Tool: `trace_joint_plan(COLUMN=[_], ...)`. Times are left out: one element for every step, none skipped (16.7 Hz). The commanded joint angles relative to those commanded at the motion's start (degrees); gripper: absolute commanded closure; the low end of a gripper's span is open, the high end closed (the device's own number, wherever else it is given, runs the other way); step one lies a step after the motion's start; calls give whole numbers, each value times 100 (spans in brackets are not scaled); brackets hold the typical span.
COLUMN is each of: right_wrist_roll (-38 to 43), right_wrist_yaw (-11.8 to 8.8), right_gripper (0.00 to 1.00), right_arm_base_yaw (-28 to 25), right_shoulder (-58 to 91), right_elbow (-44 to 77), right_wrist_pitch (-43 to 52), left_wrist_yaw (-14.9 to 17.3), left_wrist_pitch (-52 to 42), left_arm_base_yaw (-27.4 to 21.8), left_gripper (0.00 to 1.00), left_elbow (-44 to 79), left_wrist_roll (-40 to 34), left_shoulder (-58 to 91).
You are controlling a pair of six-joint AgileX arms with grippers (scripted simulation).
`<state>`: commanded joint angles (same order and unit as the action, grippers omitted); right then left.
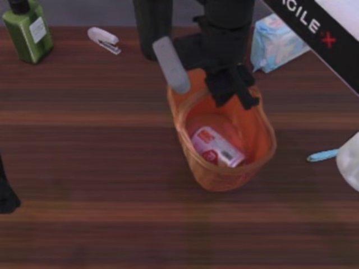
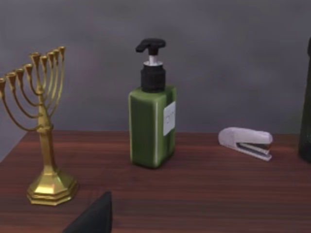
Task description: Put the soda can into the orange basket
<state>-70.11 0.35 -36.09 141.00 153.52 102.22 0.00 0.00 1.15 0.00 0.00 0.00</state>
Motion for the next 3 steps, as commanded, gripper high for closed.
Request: trace_joint_plan(right_wrist_roll=[-13, -20, -21], right_wrist_yaw=[0, 1, 1], right_gripper=[100, 100, 100], right_arm_base_yaw=[15, 25, 27], right_shoulder=[23, 37, 40], right_elbow=[132, 202, 215], right_wrist_pitch=[124, 194, 207], left_wrist_yaw=[0, 0, 0], left_wrist_pitch=[0, 0, 0], left_arm_base_yaw=[0, 0, 0], left_gripper=[0, 0, 0], left_elbow=[0, 0, 0], left_wrist_roll=[0, 0, 0], left_shoulder=[0, 0, 0])
